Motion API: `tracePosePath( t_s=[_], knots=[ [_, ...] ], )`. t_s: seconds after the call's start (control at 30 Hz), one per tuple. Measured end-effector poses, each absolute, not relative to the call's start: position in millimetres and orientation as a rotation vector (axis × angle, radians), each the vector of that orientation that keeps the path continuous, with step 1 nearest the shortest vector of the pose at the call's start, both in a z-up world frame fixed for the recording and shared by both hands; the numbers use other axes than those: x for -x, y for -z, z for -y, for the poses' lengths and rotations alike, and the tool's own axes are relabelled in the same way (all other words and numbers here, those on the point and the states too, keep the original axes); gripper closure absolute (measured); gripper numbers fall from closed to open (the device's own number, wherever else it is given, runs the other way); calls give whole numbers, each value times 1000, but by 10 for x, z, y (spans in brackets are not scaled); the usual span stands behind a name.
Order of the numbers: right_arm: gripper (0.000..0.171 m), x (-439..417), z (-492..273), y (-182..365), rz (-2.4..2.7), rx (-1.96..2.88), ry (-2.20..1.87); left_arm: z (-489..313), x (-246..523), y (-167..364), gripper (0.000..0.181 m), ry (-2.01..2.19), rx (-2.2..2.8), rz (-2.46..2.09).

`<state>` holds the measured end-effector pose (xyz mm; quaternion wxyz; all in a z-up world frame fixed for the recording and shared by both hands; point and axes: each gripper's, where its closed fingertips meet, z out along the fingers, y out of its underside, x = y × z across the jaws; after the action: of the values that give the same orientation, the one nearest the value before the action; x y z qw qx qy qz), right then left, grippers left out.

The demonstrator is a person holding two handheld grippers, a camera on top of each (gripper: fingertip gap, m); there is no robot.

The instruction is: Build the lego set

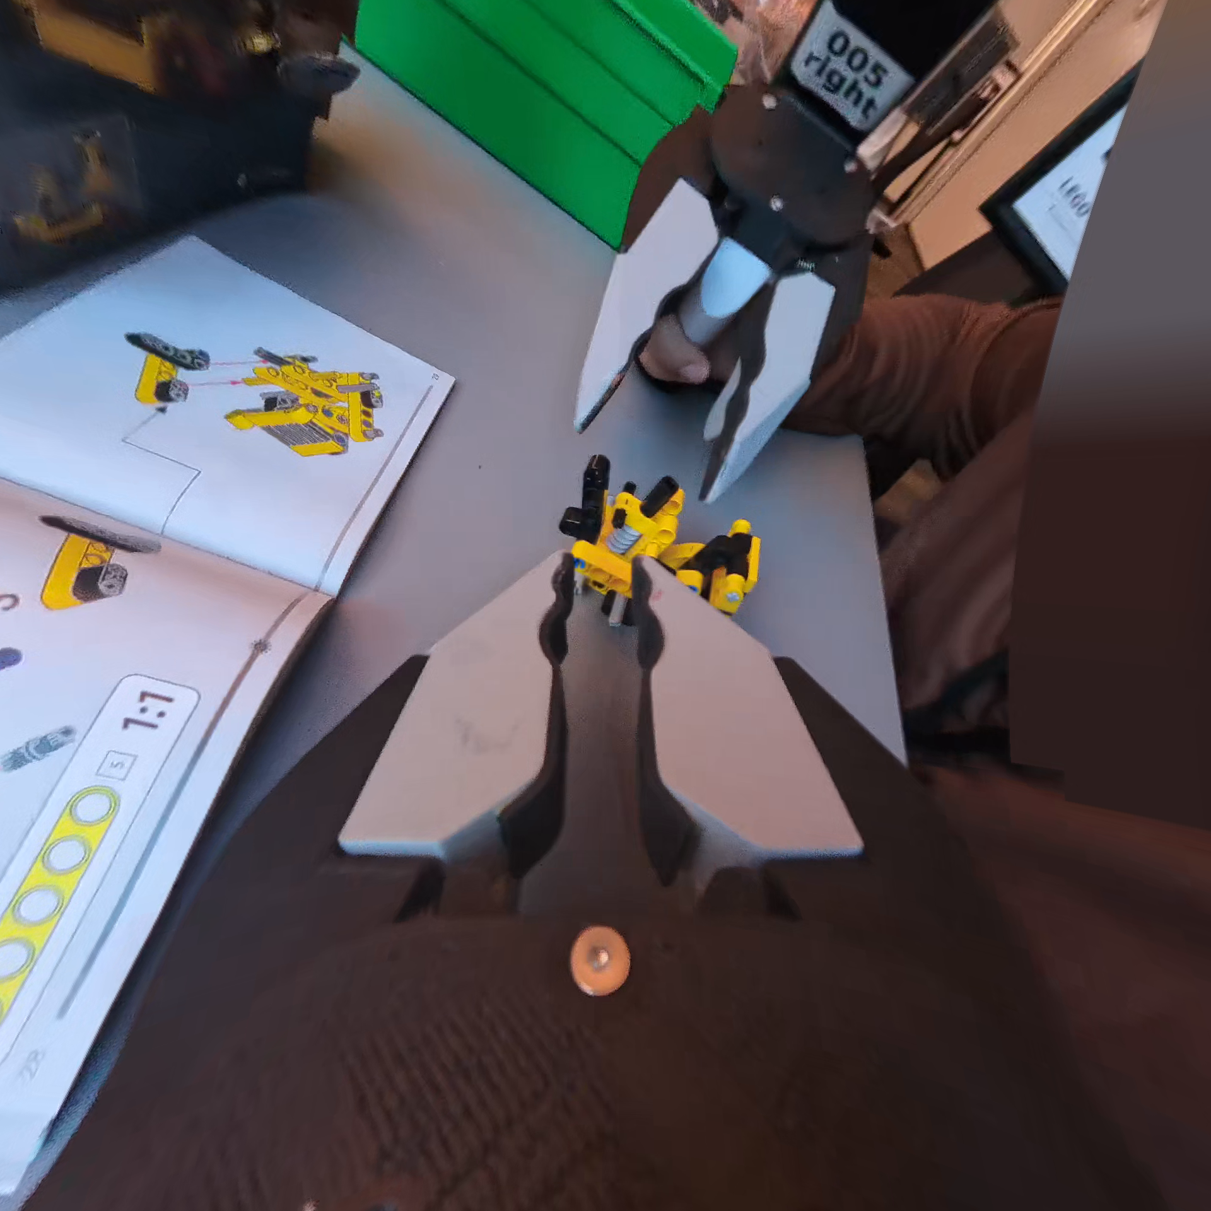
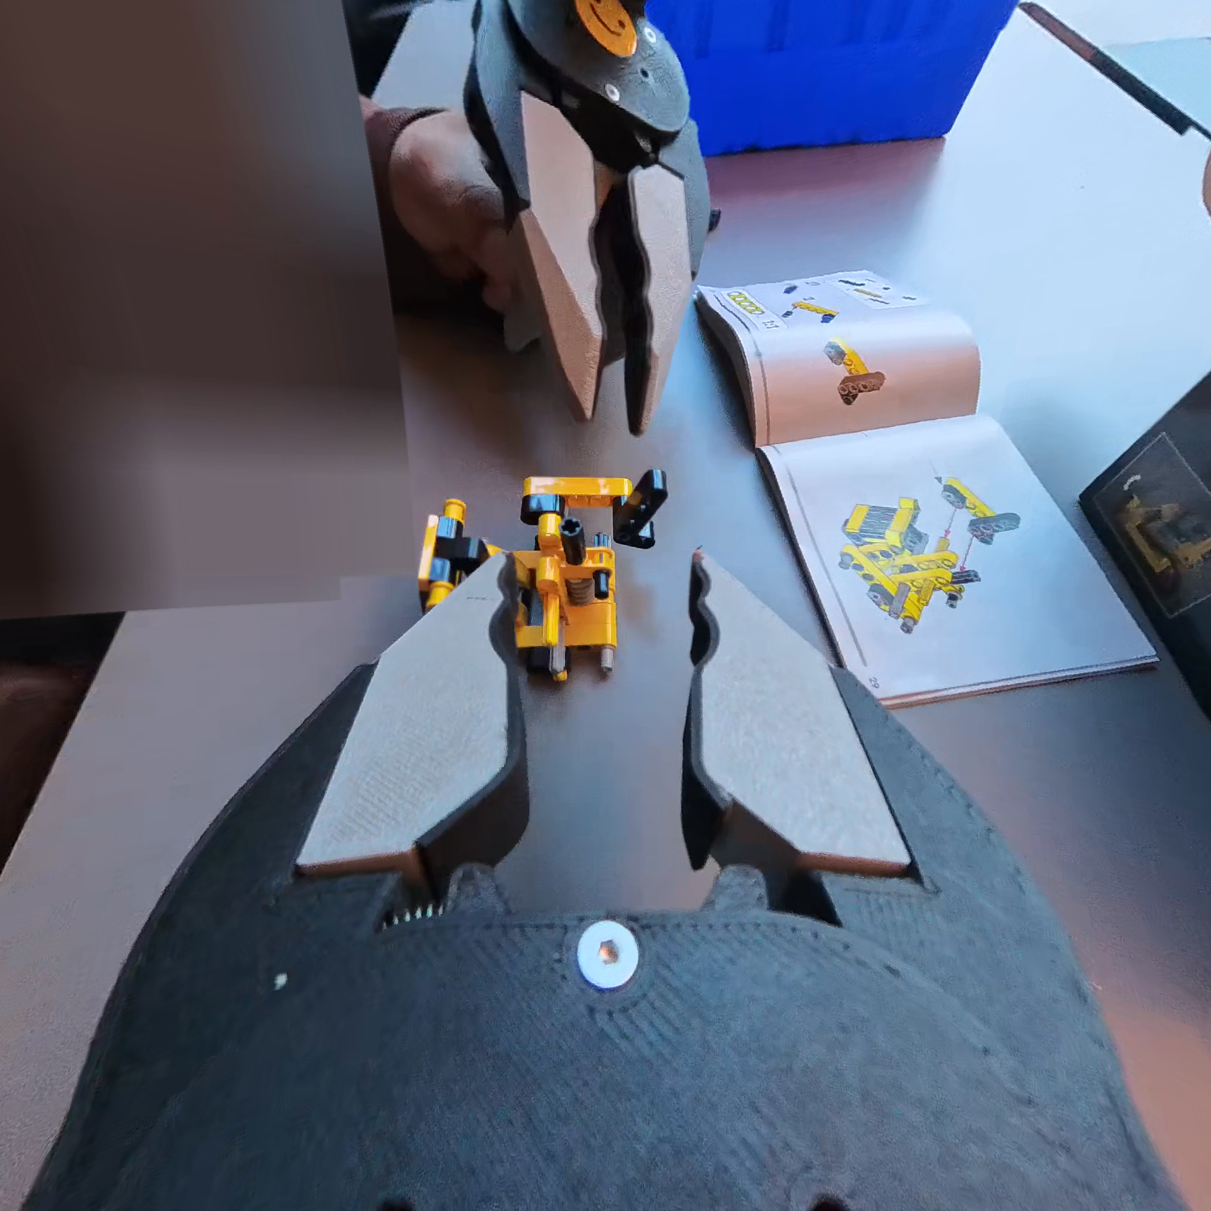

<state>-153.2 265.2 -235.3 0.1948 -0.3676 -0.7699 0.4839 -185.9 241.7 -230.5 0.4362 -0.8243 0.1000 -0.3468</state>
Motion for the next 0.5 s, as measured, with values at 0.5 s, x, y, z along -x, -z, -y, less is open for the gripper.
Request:
tracePosePath(
  t_s=[0.5],
  knots=[
    [131,1660,-2430,2486,2205,922,-1125,-2366,1582,2444,160,1394,2164,-46]
  ],
)
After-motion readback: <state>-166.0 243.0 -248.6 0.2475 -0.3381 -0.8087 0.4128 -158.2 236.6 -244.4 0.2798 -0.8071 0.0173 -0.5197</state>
